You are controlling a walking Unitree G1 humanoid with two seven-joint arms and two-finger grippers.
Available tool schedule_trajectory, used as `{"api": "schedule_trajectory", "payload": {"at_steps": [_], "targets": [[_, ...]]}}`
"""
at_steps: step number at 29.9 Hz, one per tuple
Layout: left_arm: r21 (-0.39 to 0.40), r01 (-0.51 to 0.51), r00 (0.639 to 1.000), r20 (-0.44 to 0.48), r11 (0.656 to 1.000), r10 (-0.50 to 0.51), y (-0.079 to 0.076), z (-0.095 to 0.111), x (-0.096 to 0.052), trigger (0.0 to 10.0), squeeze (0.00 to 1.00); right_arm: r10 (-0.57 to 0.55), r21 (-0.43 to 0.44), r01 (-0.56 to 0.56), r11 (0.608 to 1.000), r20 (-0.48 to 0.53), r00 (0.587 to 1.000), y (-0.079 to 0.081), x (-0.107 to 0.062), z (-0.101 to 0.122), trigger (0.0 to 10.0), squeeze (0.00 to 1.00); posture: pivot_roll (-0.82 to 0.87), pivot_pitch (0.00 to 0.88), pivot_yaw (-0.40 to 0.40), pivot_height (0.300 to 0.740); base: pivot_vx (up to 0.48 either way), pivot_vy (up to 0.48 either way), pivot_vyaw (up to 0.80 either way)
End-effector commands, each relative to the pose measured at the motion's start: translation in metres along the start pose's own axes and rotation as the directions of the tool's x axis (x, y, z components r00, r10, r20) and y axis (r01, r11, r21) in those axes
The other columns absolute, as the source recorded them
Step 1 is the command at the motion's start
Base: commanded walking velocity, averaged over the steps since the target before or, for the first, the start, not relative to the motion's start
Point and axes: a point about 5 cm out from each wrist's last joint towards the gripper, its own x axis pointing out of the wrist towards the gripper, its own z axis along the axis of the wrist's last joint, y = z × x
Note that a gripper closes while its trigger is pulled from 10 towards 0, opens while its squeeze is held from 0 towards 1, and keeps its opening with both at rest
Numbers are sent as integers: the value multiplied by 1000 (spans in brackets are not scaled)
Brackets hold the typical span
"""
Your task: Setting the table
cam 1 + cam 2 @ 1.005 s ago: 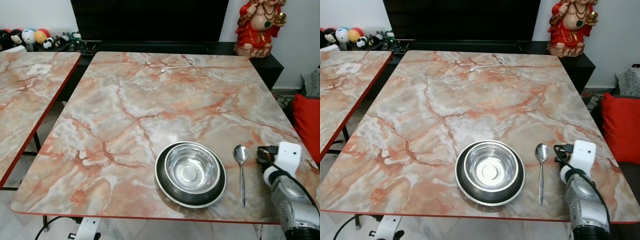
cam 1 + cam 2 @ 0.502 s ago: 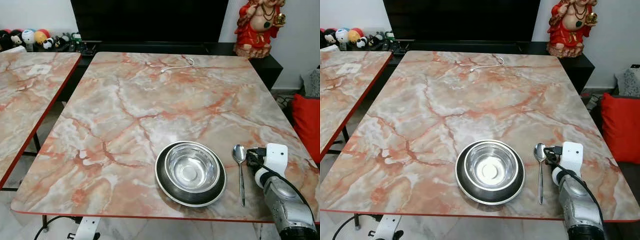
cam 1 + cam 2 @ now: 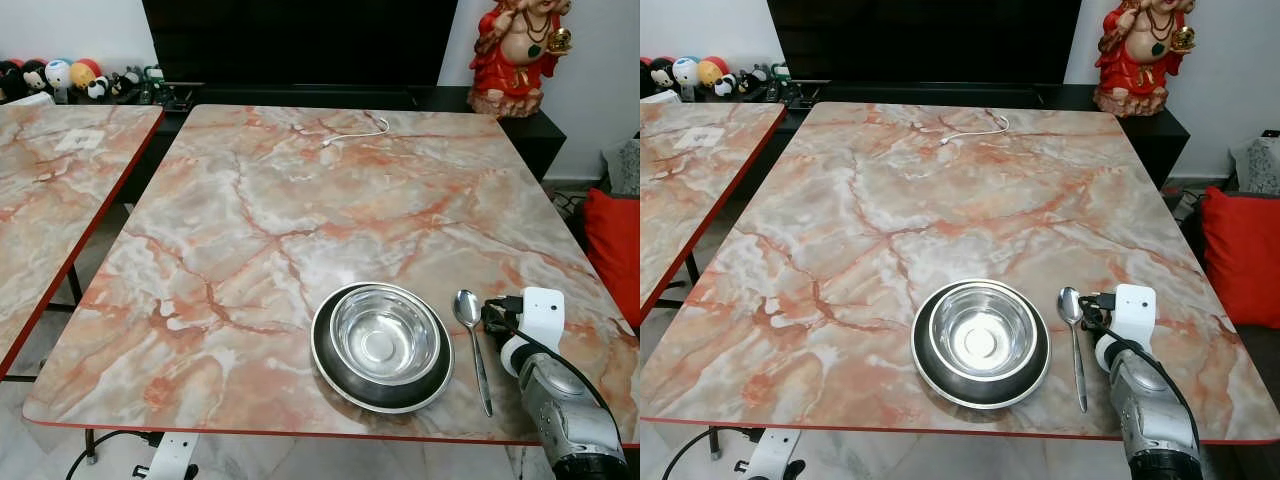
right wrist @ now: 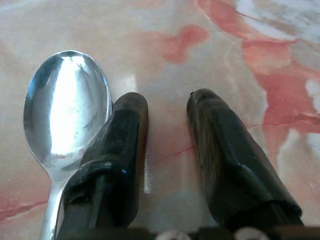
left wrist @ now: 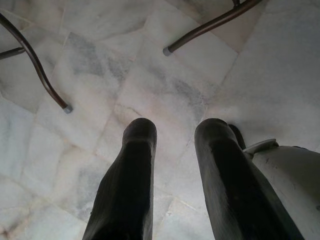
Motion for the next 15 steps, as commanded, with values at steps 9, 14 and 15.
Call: {"api": "schedule_trajectory", "payload": {"at_steps": [9, 14, 15], "targets": [[-3, 6, 1000, -25, 1000, -6, -2, -7, -2, 10000, 0, -134, 0, 144, 990, 372, 919, -16, -17, 45, 10000, 0, 40, 14, -25, 740, 0, 0, 0], [-5, 7, 1000, -26, 1000, -7, -4, -8, -2, 10000, 0, -118, 34, 115, 993, 451, 885, -13, -29, 47, 10000, 0, 40, 18, -25, 740, 0, 0, 0], [-5, 8, 1000, -26, 1000, -8, -4, -8, -2, 10000, 0, -114, 47, 104, 993, 477, 871, -12, -35, 47, 10000, 0, 40, 18, -25, 740, 0, 0, 0]]}}
